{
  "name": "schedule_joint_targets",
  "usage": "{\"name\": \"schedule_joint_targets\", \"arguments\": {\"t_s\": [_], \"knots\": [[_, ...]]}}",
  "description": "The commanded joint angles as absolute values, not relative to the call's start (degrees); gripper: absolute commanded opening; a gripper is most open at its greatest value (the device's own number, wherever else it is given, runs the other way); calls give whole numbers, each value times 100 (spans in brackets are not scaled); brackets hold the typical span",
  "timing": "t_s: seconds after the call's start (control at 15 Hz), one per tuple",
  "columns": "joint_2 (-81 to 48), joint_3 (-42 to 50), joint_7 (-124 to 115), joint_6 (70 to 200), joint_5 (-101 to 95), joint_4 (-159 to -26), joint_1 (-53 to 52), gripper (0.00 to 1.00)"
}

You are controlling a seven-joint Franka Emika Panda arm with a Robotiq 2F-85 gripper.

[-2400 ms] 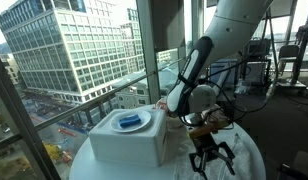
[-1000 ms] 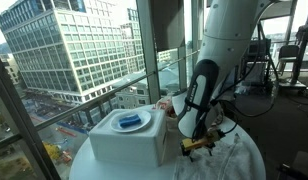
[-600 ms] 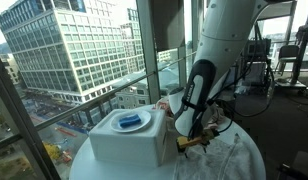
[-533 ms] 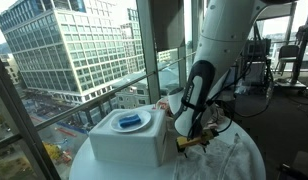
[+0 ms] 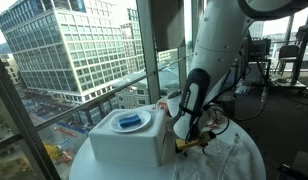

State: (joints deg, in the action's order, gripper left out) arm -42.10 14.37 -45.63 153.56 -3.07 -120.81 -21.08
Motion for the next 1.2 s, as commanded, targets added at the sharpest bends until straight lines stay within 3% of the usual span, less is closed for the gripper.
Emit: {"name": "schedule_joint_targets", "arguments": {"t_s": [0.0,0.6,1.13], "knots": [[-4253,1502,-4772,15482,-478,-11852,-2272,100],[-4194,933,-4555,15526,-57,-11602,-1802,100],[-3388,1138,-4655,15440,-163,-12632,-1848,100]]}}
